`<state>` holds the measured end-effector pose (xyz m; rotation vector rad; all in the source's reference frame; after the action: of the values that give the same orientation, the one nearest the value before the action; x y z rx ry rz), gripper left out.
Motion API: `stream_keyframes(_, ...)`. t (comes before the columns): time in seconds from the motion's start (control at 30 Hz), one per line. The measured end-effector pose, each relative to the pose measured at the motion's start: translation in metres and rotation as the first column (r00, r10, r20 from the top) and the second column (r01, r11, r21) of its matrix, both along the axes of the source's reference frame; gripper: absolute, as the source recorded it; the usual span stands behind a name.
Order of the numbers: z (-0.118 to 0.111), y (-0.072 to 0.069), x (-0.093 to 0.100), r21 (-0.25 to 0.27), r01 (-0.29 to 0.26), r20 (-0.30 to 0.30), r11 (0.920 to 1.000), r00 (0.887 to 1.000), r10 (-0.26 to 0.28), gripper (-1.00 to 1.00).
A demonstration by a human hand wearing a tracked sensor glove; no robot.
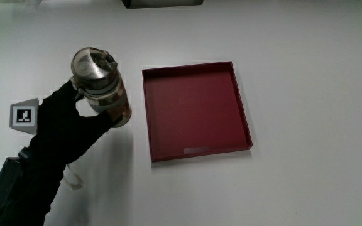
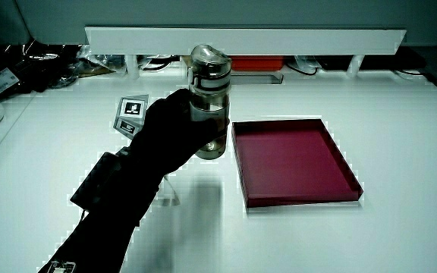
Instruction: Place bottle
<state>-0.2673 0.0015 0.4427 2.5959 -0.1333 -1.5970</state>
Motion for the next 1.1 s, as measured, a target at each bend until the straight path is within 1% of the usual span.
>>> stream_keyframes(0.03,0.003,0.000,-0.003,-0.003,0.013,-0.027,0.9999,1.000,-0.013,0.00)
stream_keyframes(0.07,0.007,0.001,-0.007,-0.021,0.025,-0.003,0.9995,1.000,-0.025,0.00)
stream_keyframes(0.1,0.011,0.002,-0.011,-0.015,0.038,0.008,0.9992,0.999,-0.037,0.00)
stream_keyframes(0.17,0.020,0.003,-0.018,-0.041,0.064,0.036,0.9971,0.997,-0.063,0.00)
stream_keyframes(0.2,0.022,0.003,-0.019,-0.033,0.068,0.024,0.9971,0.997,-0.068,0.00)
stream_keyframes(0.23,0.026,0.004,-0.021,-0.051,0.080,0.026,0.9955,0.997,-0.079,0.00)
stream_keyframes(0.3,0.034,0.005,-0.025,-0.054,0.095,0.027,0.9940,0.995,-0.094,0.00)
stream_keyframes(0.33,0.039,0.006,-0.028,-0.061,0.104,0.039,0.9927,0.994,-0.102,0.00)
stream_keyframes(0.37,0.043,0.007,-0.030,-0.067,0.114,0.031,0.9912,0.993,-0.112,0.00)
stream_keyframes(0.47,0.055,0.010,-0.034,-0.075,0.131,0.051,0.9885,0.991,-0.127,0.00)
stream_keyframes(0.5,0.059,0.012,-0.036,-0.093,0.140,0.071,0.9858,0.988,-0.134,0.00)
stream_keyframes(0.57,0.065,0.015,-0.036,-0.101,0.152,0.048,0.9832,0.988,-0.148,0.00)
stream_keyframes(0.6,0.068,0.016,-0.036,-0.092,0.149,0.040,0.9845,0.988,-0.146,0.00)
stream_keyframes(0.63,0.068,0.018,-0.036,-0.116,0.162,0.043,0.9799,0.986,-0.158,0.00)
stream_keyframes(0.67,0.070,0.018,-0.038,-0.104,0.170,0.050,0.9799,0.985,-0.166,0.00)
stream_keyframes(0.7,0.070,0.018,-0.037,-0.101,0.170,0.043,0.9803,0.985,-0.166,0.00)
stream_keyframes(0.73,0.070,0.017,-0.036,-0.098,0.161,0.056,0.9820,0.986,-0.156,0.00)
stream_keyframes(0.77,0.068,0.016,-0.035,-0.100,0.162,0.060,0.9818,0.986,-0.156,0.00)
stream_keyframes(0.8,0.070,0.016,-0.034,-0.091,0.158,0.034,0.9833,0.987,-0.155,0.00)
stream_keyframes(0.83,0.067,0.017,-0.033,-0.094,0.161,0.029,0.9825,0.987,-0.159,0.00)
stream_keyframes(0.87,0.069,0.017,-0.034,-0.087,0.158,0.033,0.9836,0.987,-0.156,0.00)
stream_keyframes(0.9,0.070,0.017,-0.034,-0.084,0.159,0.047,0.9837,0.987,-0.155,0.00)
stream_keyframes(0.93,0.069,0.017,-0.034,-0.098,0.165,0.046,0.9815,0.986,-0.161,0.00)
stream_keyframes(0.97,0.069,0.017,-0.033,-0.094,0.163,0.026,0.9821,0.987,-0.161,-0.04)
stream_keyframes(1.0,0.069,0.017,-0.034,-0.096,0.164,0.042,0.9818,0.986,-0.160,-0.07)
stream_keyframes(1.03,0.069,0.017,-0.033,-0.094,0.163,0.023,0.9822,0.987,-0.162,-0.11)
stream_keyframes(1.07,0.070,0.017,-0.034,-0.099,0.163,0.035,0.9817,0.986,-0.160,-0.15)
stream_keyframes(1.1,0.071,0.018,-0.035,-0.092,0.161,0.048,0.9826,0.986,-0.157,-0.19)
